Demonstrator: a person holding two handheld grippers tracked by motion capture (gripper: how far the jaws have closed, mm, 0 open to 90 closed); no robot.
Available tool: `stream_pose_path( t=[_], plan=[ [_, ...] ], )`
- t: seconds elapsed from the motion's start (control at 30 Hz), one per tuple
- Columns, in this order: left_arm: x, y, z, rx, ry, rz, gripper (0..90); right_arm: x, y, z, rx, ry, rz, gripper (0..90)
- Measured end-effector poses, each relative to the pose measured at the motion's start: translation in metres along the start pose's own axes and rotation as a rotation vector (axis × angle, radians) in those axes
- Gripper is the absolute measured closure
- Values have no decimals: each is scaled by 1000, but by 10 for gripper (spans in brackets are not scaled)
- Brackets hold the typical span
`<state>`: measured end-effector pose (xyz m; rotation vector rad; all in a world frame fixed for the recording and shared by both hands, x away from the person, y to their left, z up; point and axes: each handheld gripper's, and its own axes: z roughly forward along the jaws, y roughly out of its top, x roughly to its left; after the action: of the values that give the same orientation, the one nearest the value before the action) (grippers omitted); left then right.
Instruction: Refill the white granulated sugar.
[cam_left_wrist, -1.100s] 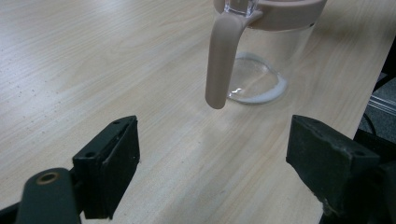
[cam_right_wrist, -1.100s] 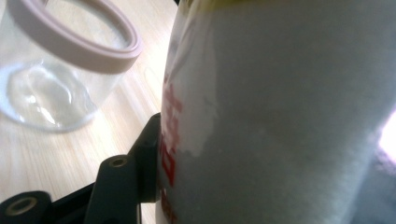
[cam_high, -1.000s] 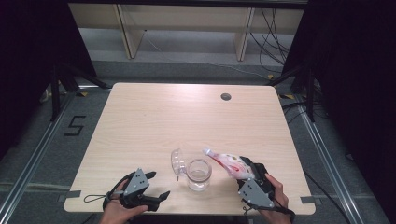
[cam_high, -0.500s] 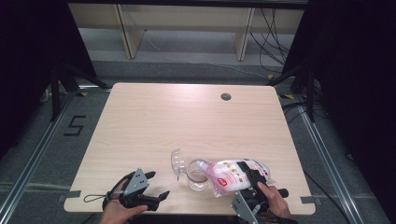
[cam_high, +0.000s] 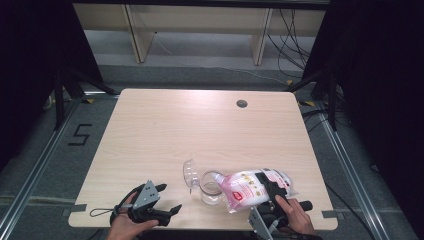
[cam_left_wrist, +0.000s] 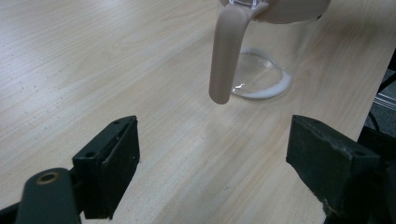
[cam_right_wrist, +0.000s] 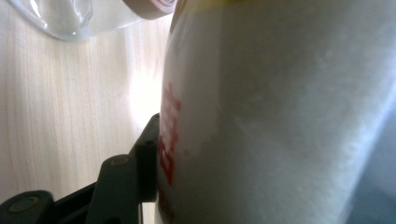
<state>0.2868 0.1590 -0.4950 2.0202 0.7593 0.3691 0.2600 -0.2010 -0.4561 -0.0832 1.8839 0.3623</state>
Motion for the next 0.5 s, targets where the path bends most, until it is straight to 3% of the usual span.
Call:
stream_pose_path(
  t=[0.03, 0.17, 0.23, 0.33, 0.37, 0.43, 0.5],
  plan=[
    [0, 0, 0, -8, 7, 2, 170, -4, 1, 0, -6, -11, -61, 471],
    [0, 0, 0, -7, 16, -2, 169, 0, 3, -2, 16, -15, -43, 471],
    [0, 0, 0, -7, 9, 3, 169, -4, 6, -2, 9, -12, -135, 472],
    [0, -1, 2, -6, 5, 4, 169, -2, 7, -3, 24, 4, -100, 472],
    [-1, -1, 1, -4, 6, 7, 169, -5, 8, -3, 18, -8, -148, 472],
    [-1, -1, 2, -8, 7, -1, 166, -3, 9, -3, 33, 3, -150, 473],
    [0, -1, 1, 0, 9, 6, 166, -1, 11, -3, 44, 4, -185, 473]
  ],
)
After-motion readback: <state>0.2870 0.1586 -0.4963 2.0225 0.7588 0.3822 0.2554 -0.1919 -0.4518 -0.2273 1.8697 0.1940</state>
